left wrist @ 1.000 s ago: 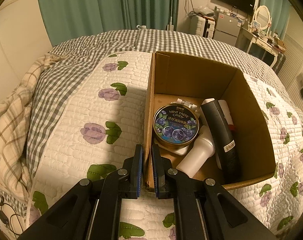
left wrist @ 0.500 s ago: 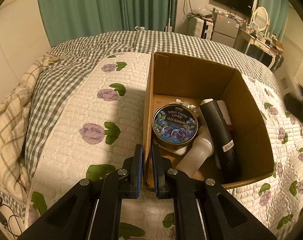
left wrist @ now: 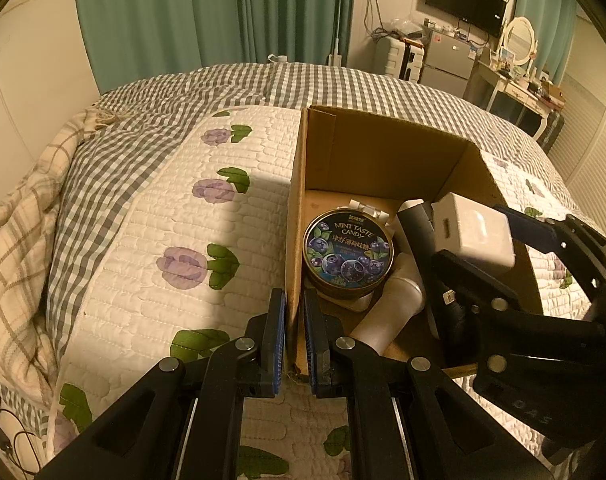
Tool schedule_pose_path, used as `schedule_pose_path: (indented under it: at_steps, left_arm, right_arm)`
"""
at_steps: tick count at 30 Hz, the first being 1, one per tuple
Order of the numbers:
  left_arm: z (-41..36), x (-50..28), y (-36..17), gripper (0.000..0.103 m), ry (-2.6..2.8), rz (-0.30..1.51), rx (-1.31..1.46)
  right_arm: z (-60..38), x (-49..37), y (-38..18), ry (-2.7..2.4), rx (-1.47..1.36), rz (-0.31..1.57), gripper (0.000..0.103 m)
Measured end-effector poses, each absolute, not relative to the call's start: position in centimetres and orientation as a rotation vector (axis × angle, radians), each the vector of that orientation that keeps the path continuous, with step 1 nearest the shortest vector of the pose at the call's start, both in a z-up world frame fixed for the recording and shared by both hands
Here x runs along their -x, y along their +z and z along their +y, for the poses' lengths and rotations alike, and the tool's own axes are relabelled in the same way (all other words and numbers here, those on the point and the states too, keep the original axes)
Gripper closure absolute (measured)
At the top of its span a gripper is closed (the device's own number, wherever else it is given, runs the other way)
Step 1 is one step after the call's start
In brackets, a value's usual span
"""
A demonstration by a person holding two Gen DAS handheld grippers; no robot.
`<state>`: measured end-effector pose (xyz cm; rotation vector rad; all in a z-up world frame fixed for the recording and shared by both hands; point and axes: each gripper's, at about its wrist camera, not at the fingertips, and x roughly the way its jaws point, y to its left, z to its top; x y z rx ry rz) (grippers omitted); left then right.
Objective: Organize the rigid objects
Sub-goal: 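Carry the white block into the box and release it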
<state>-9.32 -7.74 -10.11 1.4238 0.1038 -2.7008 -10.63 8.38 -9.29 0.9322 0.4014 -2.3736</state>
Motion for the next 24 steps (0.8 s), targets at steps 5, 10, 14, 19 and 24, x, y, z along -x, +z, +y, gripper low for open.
schedule_pose_path:
  at_steps: [5,10,14,19,24]
  left_arm:
    - [-7.8,9.3,-10.1,0.095,-2.701,0.103,-1.424]
    - [-7.8,9.3,-10.2,0.095,-2.700,0.105,-1.429]
    - [-7.8,9.4,-10.3,0.094,-2.699,0.106,-1.430]
    - [-8.0,9.5,-10.4,0.094,-2.701,0.118,-1.431]
    - [-8.1,9.4,-10.3,0.094,-2.705,0.126,-1.428]
  right_arm:
    - [7.8,10.9,-9.9,-2.370,-0.944,0.420,0.038]
    - [7.8,10.8,-10.2,-2.350,-0.945,0.406,0.022]
    - [8.2,9.9,-9.4,-2.373,-0.890,0.428,0.013]
    - [9.3,9.5,-9.1,-2.397,-0.904,0.422,0.013]
    - [10.5,8.8,-9.1,-2.418,-0.925,0.413,0.013]
